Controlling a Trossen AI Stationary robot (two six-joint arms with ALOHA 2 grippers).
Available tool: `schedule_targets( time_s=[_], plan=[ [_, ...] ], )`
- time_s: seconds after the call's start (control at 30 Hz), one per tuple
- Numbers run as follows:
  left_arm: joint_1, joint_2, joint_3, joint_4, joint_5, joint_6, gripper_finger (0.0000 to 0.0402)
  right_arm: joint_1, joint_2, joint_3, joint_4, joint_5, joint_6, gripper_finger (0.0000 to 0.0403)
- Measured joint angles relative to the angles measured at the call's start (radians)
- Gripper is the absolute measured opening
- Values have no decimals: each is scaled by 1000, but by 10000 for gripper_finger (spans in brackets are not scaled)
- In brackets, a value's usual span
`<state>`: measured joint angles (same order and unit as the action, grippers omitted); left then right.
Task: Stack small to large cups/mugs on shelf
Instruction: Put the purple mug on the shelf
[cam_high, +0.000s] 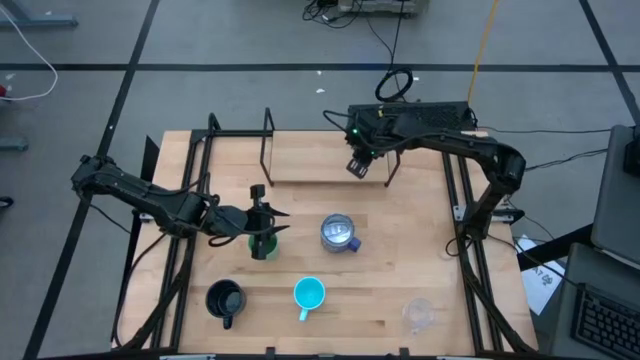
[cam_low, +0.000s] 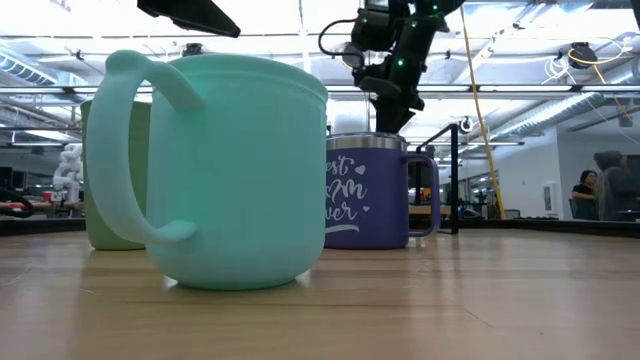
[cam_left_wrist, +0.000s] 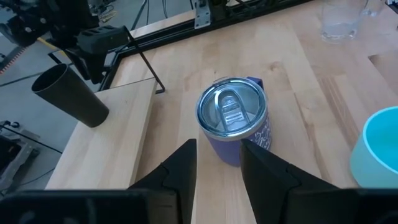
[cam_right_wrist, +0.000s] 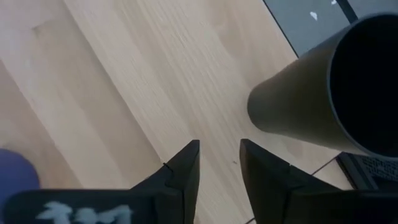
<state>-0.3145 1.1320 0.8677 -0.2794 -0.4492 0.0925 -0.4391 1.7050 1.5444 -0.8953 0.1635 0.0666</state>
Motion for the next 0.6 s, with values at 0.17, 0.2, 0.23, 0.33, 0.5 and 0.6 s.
schedule_targets(
  time_s=[0.17,0.2,0.23,0.33,0.5,0.6],
  plan=[
    [0,0,0,-3,0,0,124,-10,0,0,-8,0,-7,87],
    [0,0,0,-3,0,0,124,-11,0,0,-8,0,-8,85],
    [0,0,0,-3,0,0,124,-11,0,0,-9,0,-8,83],
    [0,0,0,-3,0,1,124,-12,0,0,-13,0,-16,79],
    [0,0,0,-4,0,1,124,-14,0,0,-5,11,-38,77],
    [0,0,0,-4,0,1,124,-14,0,0,1,50,-59,76]
  ],
)
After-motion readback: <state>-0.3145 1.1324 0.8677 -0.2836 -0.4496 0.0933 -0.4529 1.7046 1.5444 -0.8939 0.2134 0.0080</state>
